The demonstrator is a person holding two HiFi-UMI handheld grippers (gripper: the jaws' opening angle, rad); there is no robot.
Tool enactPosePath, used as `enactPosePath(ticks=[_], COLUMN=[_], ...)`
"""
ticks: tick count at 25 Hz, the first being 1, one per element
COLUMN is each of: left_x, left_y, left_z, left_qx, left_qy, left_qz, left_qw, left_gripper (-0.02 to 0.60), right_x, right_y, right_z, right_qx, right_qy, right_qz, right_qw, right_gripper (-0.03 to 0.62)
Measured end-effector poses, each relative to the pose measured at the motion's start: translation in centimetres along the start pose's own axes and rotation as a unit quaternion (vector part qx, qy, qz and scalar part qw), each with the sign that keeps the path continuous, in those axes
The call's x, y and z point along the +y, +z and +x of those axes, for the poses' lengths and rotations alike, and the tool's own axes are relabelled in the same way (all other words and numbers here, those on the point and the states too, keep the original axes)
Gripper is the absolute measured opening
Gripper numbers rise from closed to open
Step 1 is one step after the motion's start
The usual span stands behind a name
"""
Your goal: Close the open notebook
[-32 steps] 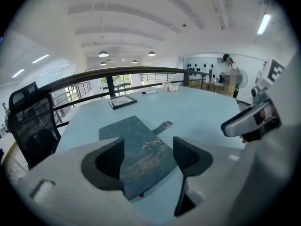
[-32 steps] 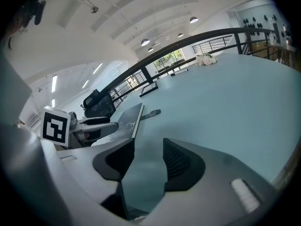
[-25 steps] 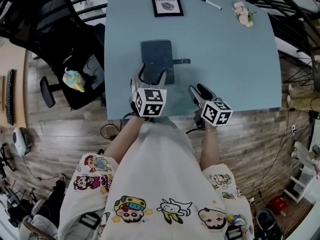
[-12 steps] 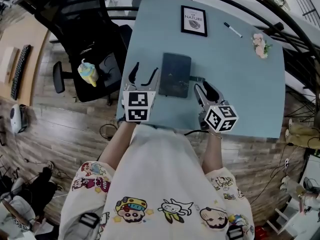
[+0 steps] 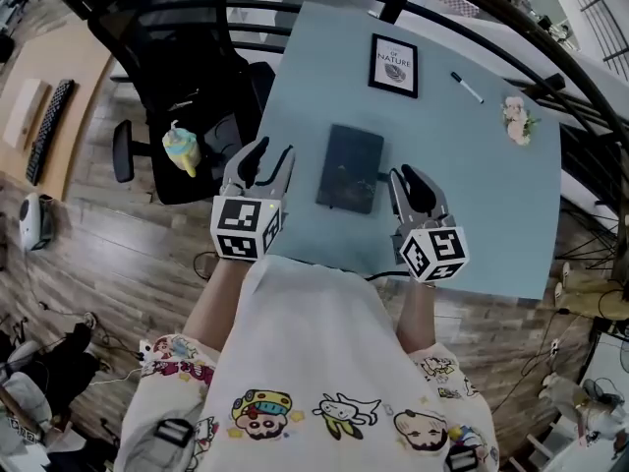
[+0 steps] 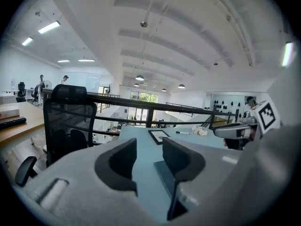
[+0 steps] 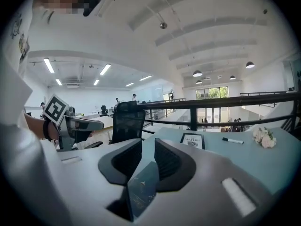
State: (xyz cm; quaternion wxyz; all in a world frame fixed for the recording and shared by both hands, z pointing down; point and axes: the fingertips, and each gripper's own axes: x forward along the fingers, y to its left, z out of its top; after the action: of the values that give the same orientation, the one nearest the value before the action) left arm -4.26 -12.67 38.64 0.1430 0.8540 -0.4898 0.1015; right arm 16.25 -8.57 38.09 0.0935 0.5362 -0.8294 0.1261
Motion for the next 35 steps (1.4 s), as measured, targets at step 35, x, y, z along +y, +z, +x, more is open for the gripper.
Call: enactPosePath(ticks=[35], left_x=[-2.9], left_y=[-2.7], left_z=[-0.9], left_qx=[0.054], left_qy=[-0.056], left_qz=[-0.023], left_qw=[0.9967], left_gripper=[-0.002], right_x=[-0.4], right_y=[-1.8], right_z=[-3.0], right_qx=[0.007], right_qy=[-0.049], right_qz=[0.003], right_qw=[0.999], right_gripper=[0.009])
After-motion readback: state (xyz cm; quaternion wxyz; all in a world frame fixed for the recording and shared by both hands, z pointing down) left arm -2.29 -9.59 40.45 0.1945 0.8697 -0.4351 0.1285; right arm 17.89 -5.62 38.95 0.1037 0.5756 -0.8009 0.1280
